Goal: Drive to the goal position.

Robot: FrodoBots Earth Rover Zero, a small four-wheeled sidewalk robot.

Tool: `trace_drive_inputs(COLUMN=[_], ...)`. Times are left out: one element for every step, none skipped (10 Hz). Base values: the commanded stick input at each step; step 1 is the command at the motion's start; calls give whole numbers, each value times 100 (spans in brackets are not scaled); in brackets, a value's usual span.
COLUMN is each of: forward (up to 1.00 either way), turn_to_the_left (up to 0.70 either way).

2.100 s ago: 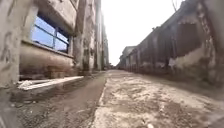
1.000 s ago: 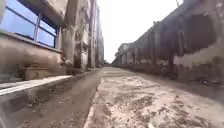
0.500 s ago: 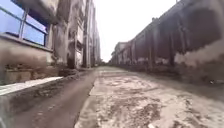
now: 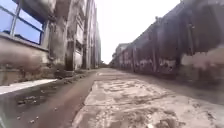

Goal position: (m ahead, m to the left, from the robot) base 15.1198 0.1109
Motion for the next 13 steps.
trace_drive_inputs(forward=[85,85,85,85,85,85,85,85,85,85,85,85,85], turn_to_the_left=[0,0,0,0,0,0,0,0,0,0,0,0,0])
